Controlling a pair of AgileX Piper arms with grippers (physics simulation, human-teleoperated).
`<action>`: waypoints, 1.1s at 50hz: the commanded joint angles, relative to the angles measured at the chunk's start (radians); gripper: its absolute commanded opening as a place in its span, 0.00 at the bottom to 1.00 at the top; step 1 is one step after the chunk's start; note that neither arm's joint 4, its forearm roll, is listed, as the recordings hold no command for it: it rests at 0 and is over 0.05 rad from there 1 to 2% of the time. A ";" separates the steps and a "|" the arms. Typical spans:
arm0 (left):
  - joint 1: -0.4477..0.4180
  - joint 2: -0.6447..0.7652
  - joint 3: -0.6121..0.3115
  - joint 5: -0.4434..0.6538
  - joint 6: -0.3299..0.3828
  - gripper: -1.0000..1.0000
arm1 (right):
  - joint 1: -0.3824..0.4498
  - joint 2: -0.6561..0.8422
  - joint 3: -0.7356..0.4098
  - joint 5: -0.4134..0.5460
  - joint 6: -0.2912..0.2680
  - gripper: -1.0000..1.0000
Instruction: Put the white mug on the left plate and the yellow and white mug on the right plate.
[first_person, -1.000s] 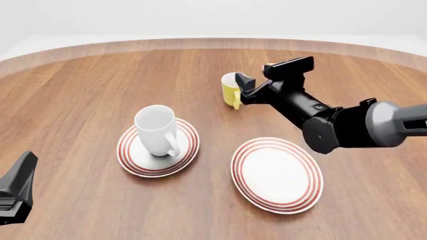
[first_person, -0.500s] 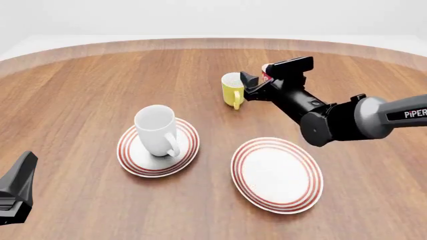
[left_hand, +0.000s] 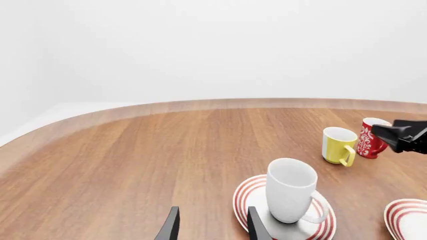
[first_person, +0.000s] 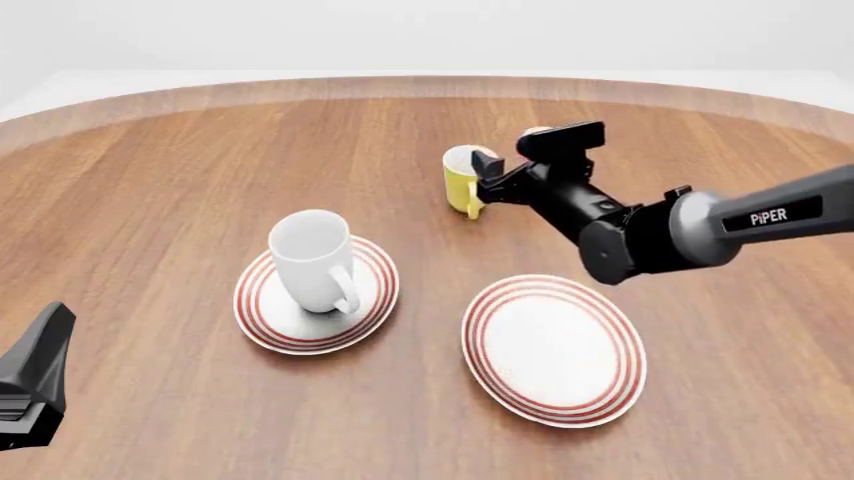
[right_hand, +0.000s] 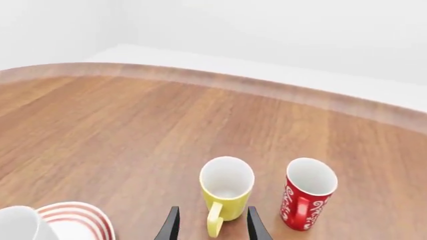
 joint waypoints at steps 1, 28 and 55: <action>0.000 0.000 0.000 0.000 0.000 1.00 | -0.001 0.047 -0.045 0.011 0.012 1.00; 0.000 0.000 0.000 0.000 0.000 1.00 | -0.024 0.154 -0.133 0.048 0.025 1.00; 0.000 0.000 0.000 0.000 0.000 1.00 | -0.007 0.237 -0.201 0.082 0.025 1.00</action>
